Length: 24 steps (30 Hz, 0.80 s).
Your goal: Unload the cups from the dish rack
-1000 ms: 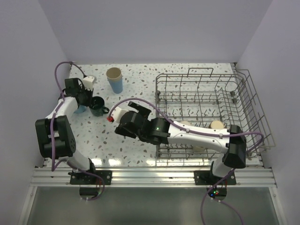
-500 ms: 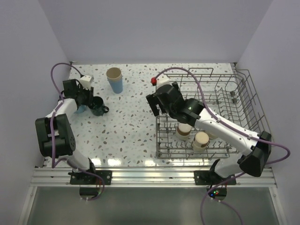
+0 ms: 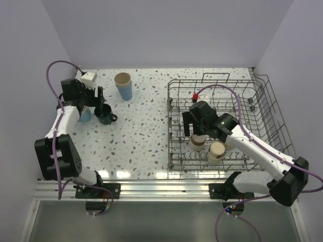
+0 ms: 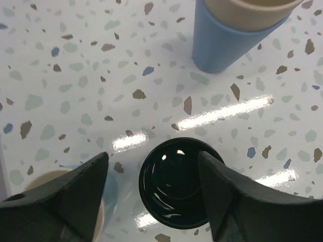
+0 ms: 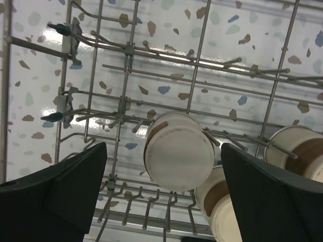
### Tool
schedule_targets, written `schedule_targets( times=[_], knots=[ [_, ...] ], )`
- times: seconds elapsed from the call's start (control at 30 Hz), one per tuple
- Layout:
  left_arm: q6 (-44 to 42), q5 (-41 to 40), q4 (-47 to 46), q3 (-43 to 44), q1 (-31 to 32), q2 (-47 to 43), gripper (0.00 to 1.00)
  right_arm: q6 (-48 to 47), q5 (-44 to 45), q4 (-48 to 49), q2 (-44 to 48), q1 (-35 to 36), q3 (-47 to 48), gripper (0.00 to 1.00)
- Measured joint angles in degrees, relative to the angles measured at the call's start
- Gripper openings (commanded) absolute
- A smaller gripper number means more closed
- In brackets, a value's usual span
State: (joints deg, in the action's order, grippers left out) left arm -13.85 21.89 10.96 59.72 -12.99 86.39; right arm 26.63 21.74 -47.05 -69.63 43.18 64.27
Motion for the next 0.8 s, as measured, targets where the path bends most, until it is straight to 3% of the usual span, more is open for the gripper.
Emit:
schedule_targets(
  times=[0.1,0.17,0.33,0.47,0.57,0.6,0.73,0.8],
  knots=[
    [-0.22,2.47,2.91,3.17,-0.02,-2.60,0.88,1.81,-1.75,-0.72,0.15,-1.38,-2.34,0.98],
    [-0.44,4.52,5.11,5.20,-0.02,-4.42,1.00,2.47,-1.99,-1.22,0.15,-1.77,-3.69,0.98],
    [-1.88,8.61,10.82,8.11,0.00,-8.00,1.00,3.28,-3.85,-0.61,0.13,-3.26,-7.87,0.98],
    [-3.32,10.82,15.19,8.83,0.00,-9.09,1.00,3.21,-4.48,1.51,-0.15,-4.28,-10.40,0.92],
    [-4.26,11.74,17.66,8.85,0.09,-9.51,1.00,3.13,-5.31,3.41,-0.26,-4.57,-11.63,0.75],
    [-4.61,12.11,18.47,8.85,0.24,-9.70,1.00,3.15,-5.42,3.98,-0.26,-4.55,-11.80,0.63],
    [-5.49,13.35,20.57,8.85,0.72,-10.60,1.00,2.32,-5.95,5.18,0.48,-4.59,-12.41,0.33],
    [-5.86,13.94,21.29,8.87,1.14,-10.95,1.00,2.29,-5.77,5.16,0.59,-4.57,-12.46,0.30]
  ],
)
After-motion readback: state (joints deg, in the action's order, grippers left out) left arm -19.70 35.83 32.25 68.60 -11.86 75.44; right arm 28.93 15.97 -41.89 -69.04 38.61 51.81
